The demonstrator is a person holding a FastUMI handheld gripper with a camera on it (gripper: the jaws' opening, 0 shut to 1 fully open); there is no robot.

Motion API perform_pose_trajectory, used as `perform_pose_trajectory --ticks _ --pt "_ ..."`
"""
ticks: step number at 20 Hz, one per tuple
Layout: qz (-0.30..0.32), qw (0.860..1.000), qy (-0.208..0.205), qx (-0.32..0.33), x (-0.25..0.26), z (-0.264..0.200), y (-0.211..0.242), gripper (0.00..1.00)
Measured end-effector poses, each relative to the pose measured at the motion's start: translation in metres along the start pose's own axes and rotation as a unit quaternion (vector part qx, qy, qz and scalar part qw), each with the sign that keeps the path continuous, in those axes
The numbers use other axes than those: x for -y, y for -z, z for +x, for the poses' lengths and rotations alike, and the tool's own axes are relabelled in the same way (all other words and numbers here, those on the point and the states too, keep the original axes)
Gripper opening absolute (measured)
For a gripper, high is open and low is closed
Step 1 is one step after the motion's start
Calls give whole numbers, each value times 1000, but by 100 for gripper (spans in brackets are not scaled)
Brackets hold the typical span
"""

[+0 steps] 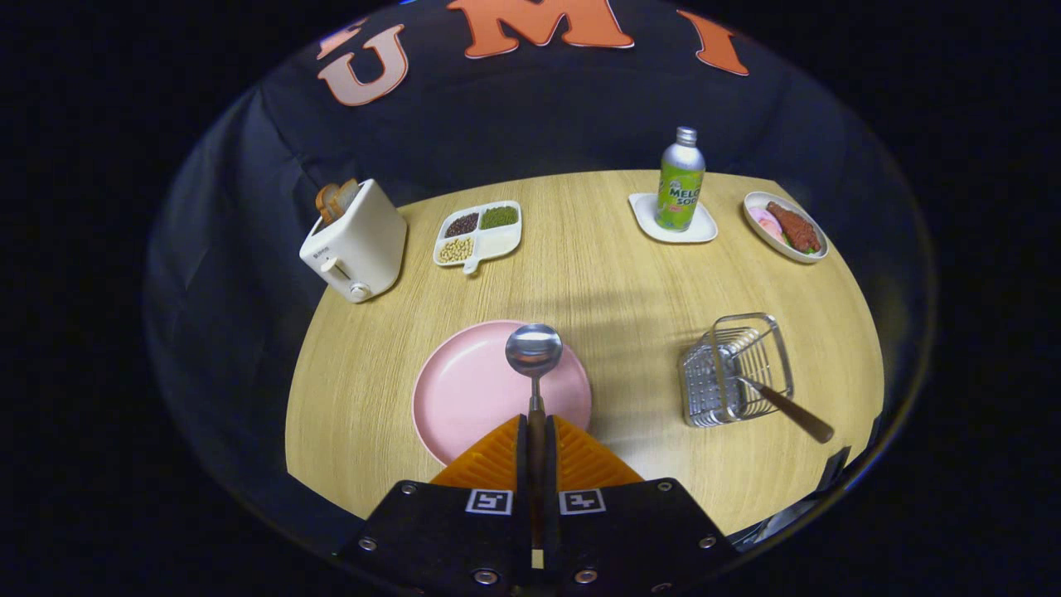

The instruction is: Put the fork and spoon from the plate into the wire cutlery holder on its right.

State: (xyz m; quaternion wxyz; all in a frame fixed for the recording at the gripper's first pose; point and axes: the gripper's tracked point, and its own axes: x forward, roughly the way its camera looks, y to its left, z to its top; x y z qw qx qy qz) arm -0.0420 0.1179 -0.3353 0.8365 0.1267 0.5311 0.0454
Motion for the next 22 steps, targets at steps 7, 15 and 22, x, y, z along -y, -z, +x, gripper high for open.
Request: perform_pose_trajectory --ticks 7,15,22 --pt "30 998 46 26 84 -40 -24 6" --pt "8 996 73 -50 141 -49 -20 6" --pt "-34 989 72 -124 152 -39 -14 6"
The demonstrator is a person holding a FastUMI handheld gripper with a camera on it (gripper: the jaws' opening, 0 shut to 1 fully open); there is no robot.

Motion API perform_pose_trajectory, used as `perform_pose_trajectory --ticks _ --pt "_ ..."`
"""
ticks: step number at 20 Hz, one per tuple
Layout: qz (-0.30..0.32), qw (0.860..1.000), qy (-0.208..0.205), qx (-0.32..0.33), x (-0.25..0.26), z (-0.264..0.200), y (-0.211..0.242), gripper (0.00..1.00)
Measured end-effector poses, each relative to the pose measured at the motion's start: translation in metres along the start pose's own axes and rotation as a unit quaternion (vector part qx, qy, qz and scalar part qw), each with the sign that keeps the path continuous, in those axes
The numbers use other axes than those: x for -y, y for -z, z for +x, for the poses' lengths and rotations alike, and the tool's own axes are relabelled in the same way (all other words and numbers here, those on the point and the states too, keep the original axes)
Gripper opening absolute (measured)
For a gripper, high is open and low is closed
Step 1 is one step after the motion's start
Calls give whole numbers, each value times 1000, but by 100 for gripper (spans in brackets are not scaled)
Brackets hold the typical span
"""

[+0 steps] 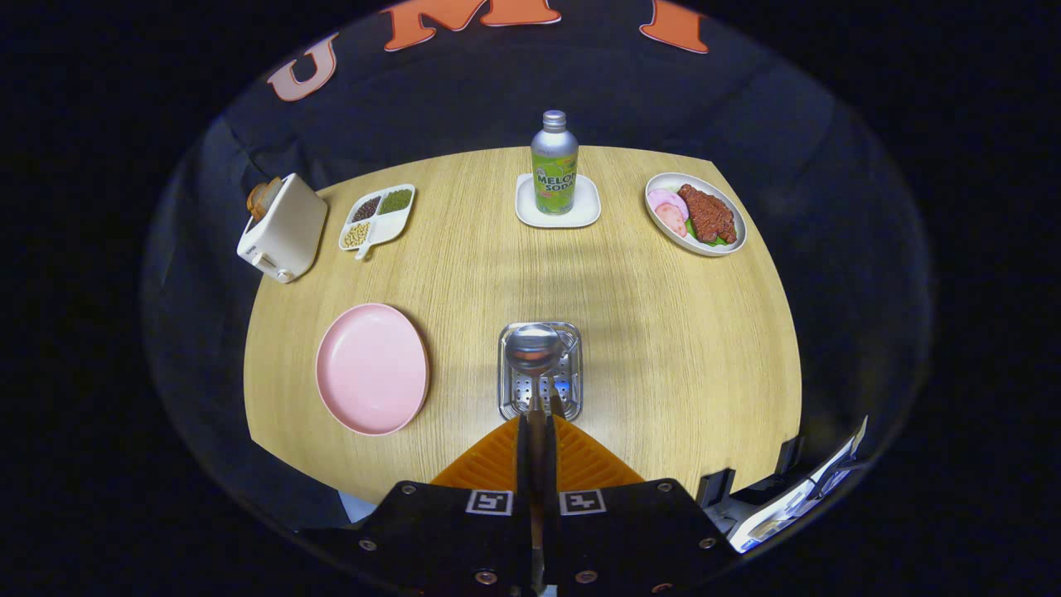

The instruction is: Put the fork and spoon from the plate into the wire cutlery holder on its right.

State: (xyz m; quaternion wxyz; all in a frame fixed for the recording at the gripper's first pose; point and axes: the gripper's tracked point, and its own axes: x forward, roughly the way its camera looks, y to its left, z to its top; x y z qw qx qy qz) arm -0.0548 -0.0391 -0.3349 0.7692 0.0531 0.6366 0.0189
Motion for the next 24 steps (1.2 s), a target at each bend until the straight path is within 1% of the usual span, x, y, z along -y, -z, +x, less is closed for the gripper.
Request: perform_pose_trajectory --ticks 6,10,12,15,16,18,19,22,24 --pt "-40 997 -3 -68 -2 21 8 6" --pt "-59 991 -1 -119 -3 34 15 6" --pt "-65 989 3 -134 -2 41 17 6" --pt "-69 988 10 -137 -2 50 14 6" --pt "-64 989 10 -135 -3 53 13 7" --pt "-46 991 -1 -128 -8 55 11 10" --pt "-36 992 -9 -121 -12 56 9 11" --pt "-30 995 -11 -90 -14 50 0 12" --pt "-18 997 -20 -67 -21 42 -6 13"
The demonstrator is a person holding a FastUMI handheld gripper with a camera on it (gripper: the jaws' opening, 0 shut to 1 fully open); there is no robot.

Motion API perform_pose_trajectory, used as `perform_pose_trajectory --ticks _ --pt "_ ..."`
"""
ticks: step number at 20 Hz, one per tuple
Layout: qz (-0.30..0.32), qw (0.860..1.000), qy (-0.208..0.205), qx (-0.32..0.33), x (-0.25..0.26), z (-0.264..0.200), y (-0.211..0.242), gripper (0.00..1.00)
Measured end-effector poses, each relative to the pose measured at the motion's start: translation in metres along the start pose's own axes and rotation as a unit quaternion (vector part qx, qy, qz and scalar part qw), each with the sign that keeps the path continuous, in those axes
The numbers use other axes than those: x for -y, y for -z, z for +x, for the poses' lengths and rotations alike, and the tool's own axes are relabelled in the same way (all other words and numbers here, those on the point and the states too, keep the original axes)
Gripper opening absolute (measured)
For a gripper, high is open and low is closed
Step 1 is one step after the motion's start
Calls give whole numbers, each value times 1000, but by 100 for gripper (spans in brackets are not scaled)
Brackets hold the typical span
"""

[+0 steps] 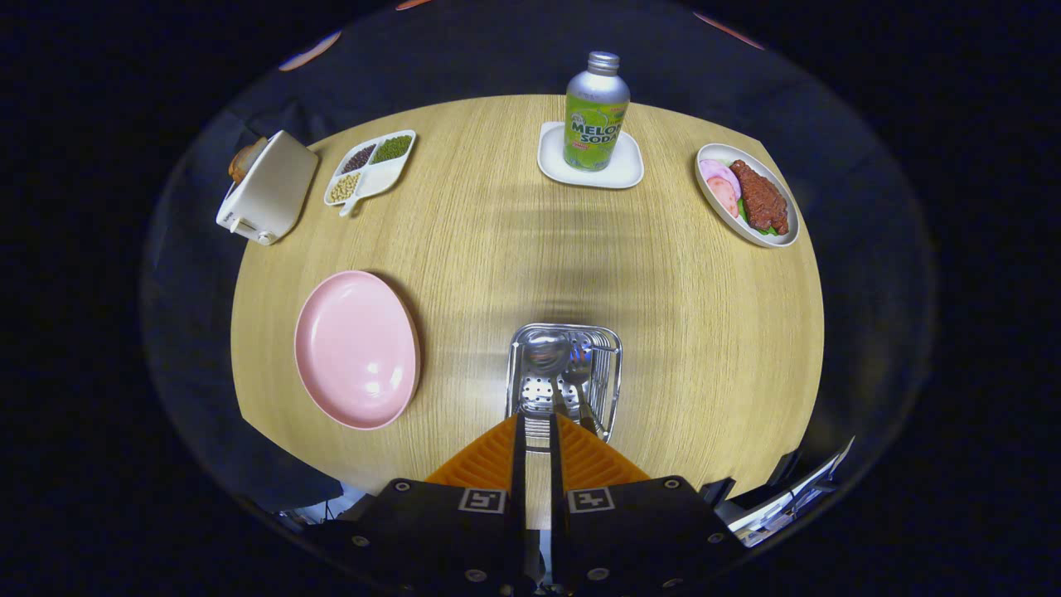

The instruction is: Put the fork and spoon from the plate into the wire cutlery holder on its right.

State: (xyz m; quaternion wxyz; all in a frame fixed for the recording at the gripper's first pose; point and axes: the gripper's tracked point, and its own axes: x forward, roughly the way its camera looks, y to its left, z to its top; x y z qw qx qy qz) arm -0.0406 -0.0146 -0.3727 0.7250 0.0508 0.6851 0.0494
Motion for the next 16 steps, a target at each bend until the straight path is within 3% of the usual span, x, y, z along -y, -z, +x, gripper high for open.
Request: perform_pose_trajectory --ticks 3,8,9,12,16 --pt "23 998 -9 55 -5 -19 -12 22" --pt "55 982 -14 178 -4 -66 -36 25" --pt "53 977 -10 206 0 -77 -41 27" --pt "55 957 -1 284 7 -113 -53 43" --pt "57 921 8 385 13 -159 -70 63"
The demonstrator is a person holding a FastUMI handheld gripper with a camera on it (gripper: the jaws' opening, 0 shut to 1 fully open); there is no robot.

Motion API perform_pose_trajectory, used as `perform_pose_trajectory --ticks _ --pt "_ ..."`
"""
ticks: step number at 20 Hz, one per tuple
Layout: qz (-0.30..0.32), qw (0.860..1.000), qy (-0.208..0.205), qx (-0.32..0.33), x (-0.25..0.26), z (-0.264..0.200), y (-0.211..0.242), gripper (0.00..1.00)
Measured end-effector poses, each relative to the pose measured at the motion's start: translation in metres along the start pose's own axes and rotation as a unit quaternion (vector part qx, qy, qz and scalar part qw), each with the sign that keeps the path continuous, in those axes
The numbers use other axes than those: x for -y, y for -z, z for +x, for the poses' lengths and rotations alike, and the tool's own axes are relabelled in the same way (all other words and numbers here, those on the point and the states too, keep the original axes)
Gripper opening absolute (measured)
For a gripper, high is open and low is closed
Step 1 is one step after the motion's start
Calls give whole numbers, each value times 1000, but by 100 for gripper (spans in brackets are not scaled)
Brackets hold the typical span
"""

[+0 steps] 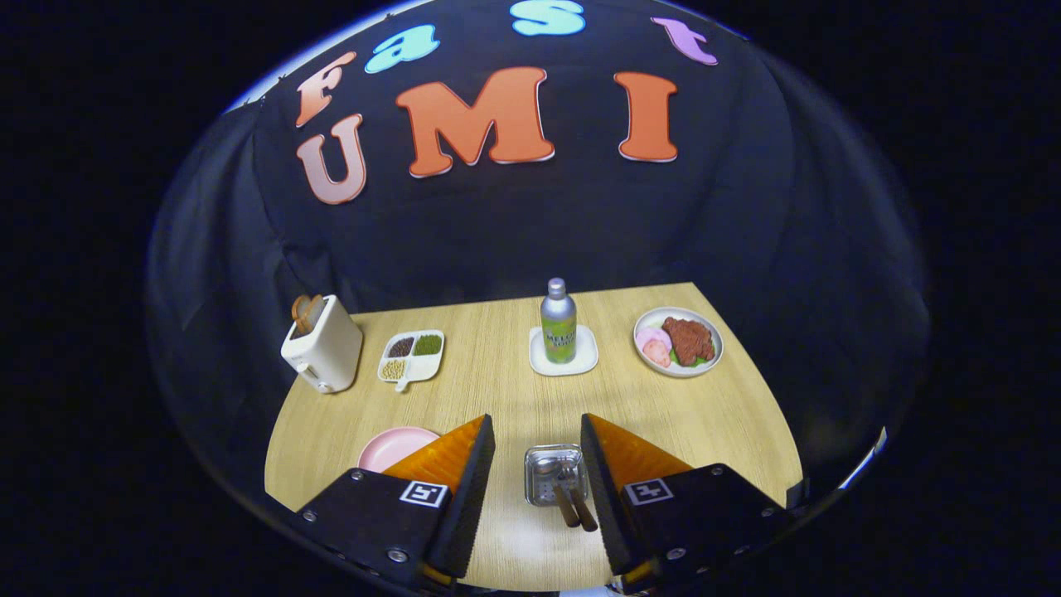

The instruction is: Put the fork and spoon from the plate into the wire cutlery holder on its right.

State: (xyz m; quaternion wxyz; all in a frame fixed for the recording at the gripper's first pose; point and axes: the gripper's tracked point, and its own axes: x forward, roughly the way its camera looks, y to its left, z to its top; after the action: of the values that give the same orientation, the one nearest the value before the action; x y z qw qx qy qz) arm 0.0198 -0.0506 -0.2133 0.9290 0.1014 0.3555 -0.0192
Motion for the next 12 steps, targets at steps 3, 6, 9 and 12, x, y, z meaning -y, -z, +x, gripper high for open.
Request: perform_pose_trajectory --ticks 3,6,9,12 --pt "0 997 13 77 4 -19 -30 74" --pt "-3 991 15 137 1 -40 -49 83" --pt "-9 981 8 194 -8 -58 -68 86" --pt "-24 971 11 236 -16 -75 -79 86"
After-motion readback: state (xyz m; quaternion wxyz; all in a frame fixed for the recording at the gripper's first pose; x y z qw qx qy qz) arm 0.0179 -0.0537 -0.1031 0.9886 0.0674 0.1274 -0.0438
